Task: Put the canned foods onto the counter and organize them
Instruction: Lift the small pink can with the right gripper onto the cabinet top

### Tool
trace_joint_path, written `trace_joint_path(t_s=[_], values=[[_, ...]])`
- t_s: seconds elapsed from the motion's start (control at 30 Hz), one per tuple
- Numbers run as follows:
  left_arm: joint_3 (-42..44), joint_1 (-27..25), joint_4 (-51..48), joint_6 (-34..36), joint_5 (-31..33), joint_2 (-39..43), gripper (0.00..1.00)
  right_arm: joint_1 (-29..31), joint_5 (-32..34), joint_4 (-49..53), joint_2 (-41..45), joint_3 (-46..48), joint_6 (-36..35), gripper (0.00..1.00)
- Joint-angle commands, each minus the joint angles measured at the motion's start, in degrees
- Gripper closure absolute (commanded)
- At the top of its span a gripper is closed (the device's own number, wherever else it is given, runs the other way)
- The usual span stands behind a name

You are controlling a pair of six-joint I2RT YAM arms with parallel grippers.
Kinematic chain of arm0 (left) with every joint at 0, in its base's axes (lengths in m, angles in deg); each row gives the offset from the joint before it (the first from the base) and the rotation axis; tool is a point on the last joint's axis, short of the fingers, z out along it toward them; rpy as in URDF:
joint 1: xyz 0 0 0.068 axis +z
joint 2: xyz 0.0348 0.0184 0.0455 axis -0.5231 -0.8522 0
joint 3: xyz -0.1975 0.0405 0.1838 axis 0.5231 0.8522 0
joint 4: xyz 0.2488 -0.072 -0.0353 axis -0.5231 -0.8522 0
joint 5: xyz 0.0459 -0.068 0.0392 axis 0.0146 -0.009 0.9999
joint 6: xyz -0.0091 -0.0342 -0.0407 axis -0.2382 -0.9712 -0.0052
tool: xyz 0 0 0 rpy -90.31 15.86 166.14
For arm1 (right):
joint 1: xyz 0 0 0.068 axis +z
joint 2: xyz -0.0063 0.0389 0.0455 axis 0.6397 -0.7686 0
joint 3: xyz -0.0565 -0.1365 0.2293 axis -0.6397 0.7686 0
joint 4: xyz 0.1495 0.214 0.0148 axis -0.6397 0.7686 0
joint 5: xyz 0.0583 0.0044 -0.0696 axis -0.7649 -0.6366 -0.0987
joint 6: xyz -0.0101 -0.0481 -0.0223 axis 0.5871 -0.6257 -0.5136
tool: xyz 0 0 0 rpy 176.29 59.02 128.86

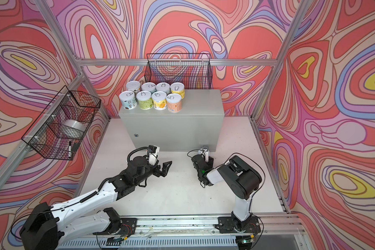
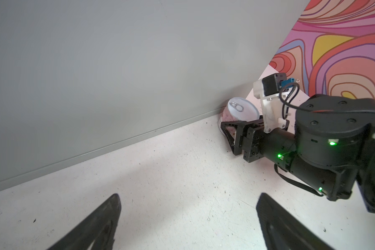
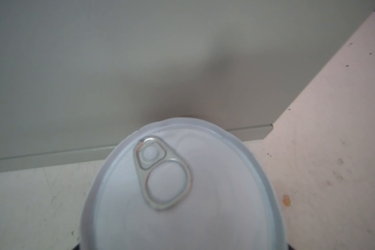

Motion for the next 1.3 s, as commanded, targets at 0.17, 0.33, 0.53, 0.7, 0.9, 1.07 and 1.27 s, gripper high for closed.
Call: trace_joint_path(t_s=[0.17, 0.33, 0.53, 0.7, 0.9, 1.07, 1.27], values=[[-0.1, 0.7, -2.9, 0.1, 1.8, 3.3, 0.00, 0.1, -7.3, 24.8, 23.6, -3.2, 1.4, 1.00], [0.5, 0.8, -3.1, 0.5, 2.6, 4.1, 0.00, 0.1, -13.7, 44.3, 37.7, -11.5, 0.5, 1.00], [-0.2, 1.0, -4.4, 0.2, 1.8, 4.8, 0.00, 0.1, -17.0, 62.6, 42.0, -31.4, -3.1, 1.00], [-2.4, 1.0, -6.7, -0.4, -1.1, 3.7, 0.00, 0.1, -16.8, 67.7, 35.4, -51.6, -10.0, 1.00], [-3.8, 1.0, -6.7, -0.5, -3.1, 1.9, 0.00, -0.2, -14.1, 70.0, 16.1, -77.8, -20.8, 1.00], [-4.0, 1.0, -6.6, -1.6, -4.2, 1.5, 0.00, -5.3, -16.1, 75.4, -0.8, -99.6, -20.5, 1.00], [-3.8, 1.0, -7.7, -1.2, -4.1, 3.2, 0.00, -10.4, -20.1, 75.2, -11.3, -109.8, -19.5, 1.00]])
